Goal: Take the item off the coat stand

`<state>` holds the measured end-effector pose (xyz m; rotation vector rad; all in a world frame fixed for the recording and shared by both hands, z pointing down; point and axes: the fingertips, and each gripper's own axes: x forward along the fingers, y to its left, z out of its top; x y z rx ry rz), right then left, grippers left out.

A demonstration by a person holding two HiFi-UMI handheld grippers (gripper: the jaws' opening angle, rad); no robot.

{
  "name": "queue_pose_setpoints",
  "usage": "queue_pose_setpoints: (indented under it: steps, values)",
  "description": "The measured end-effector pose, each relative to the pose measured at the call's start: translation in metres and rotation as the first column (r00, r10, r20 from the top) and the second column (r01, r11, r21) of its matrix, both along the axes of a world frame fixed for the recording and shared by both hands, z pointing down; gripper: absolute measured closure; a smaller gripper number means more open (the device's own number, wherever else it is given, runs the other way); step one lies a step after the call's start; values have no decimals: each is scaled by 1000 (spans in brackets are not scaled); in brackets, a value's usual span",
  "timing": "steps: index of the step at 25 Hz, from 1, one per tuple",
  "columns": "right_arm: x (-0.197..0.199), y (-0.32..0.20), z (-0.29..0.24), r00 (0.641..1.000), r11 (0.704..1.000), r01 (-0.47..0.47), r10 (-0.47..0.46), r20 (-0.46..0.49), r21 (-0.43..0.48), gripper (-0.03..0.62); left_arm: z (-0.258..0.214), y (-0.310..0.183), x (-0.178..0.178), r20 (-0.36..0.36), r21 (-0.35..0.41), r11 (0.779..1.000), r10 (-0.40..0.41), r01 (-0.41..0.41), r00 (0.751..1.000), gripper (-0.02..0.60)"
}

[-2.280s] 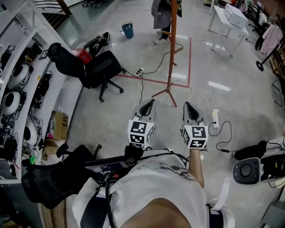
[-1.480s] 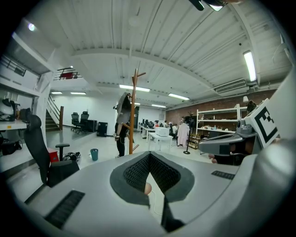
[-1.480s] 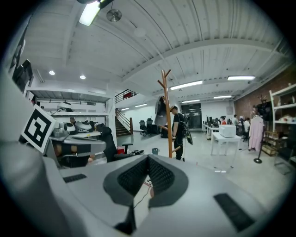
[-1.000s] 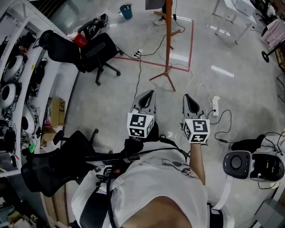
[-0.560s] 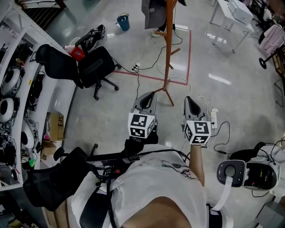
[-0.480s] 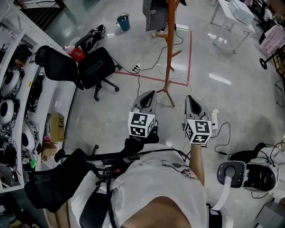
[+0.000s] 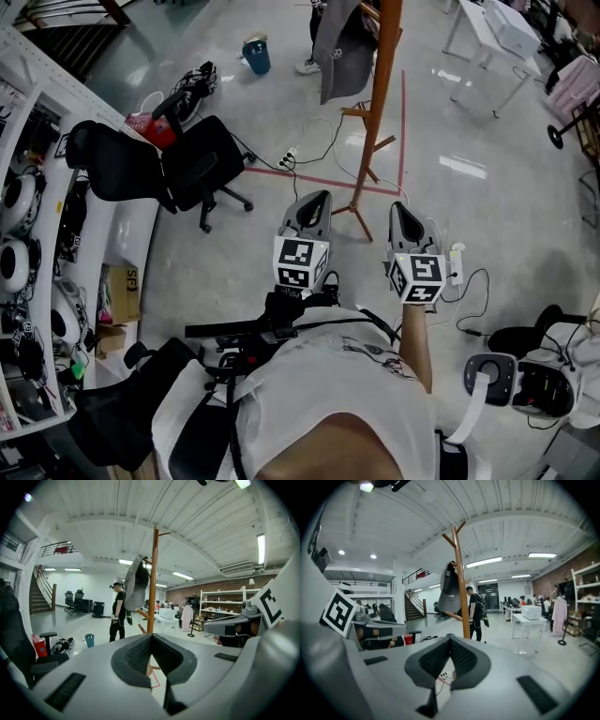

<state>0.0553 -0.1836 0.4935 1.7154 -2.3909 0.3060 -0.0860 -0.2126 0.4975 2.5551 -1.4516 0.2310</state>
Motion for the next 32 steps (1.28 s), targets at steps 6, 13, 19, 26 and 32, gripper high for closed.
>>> queue_pose_setpoints:
  steps: [6,13,19,26,32]
  values:
    - [5,-18,11,1000,999,-22,22,8,-35,589,7,-24,1,-2,-15,1000,-6,6,1000,577]
    - [14,-43,0,1000,1000,12,-12,14,2,589,-3,-40,9,2,17,999,-40,40,999,577]
    - [17,-62,-37,999,994,14,-10,-32,105,589,-30,-57,10,-3,85,993,-84,84,996,577]
    - [22,-81,-63,998,986,28,-19,-57,165,589,-49,-75,16,9,123,985,-120,118,993,577]
    - [16,-97,-86,996,971,62,-45,-76,233,589,-71,-97,15,33,180,976,-133,125,991,577]
